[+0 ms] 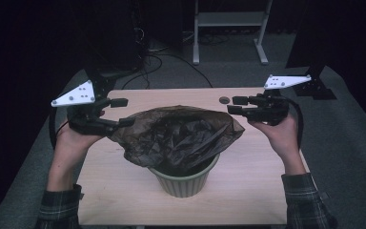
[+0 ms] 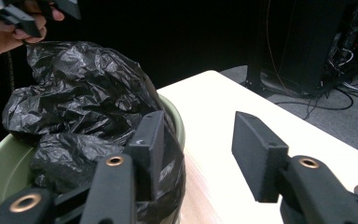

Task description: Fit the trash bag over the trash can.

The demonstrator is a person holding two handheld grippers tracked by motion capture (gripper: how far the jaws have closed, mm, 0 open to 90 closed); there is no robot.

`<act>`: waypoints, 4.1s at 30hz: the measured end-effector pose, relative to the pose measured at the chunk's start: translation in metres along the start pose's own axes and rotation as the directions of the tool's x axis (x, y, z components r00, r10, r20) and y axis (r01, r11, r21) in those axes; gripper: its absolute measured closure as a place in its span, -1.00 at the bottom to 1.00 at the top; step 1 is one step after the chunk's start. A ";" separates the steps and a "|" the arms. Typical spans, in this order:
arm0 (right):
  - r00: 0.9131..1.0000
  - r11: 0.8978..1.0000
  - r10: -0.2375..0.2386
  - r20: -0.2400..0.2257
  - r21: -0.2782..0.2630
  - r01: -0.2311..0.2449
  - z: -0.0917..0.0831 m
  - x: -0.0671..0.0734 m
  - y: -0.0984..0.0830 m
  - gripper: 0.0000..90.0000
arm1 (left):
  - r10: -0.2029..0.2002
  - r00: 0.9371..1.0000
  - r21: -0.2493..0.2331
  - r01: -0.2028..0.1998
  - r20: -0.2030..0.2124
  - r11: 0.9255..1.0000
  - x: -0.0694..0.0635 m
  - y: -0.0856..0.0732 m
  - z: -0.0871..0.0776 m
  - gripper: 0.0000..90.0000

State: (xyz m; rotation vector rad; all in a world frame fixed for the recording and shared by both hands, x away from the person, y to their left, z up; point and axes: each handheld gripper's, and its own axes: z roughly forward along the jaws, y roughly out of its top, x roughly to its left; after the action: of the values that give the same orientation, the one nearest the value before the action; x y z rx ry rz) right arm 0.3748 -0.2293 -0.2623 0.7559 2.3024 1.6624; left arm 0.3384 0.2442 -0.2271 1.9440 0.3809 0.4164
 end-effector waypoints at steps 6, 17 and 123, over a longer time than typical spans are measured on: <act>1.000 1.000 -0.005 -0.024 0.015 0.005 0.013 -0.004 0.007 0.27 | -0.019 1.000 0.009 0.018 0.019 1.000 0.021 0.003 0.016 -0.11; 0.997 0.999 -0.017 -0.070 0.027 0.018 0.037 -0.010 0.016 0.29 | -0.023 0.996 0.030 0.020 0.081 0.999 0.041 0.004 0.050 -0.04; 0.983 0.995 -0.038 -0.177 0.089 0.055 0.085 -0.011 0.004 1.00 | -0.130 0.966 0.066 0.118 0.222 0.991 0.058 -0.028 0.090 1.00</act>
State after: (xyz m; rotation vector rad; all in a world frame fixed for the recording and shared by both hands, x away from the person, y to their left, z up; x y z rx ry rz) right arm 0.4226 -0.1639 -0.2894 0.5896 2.5125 1.6719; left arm 0.4286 0.2080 -0.2799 1.9805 0.3657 0.1022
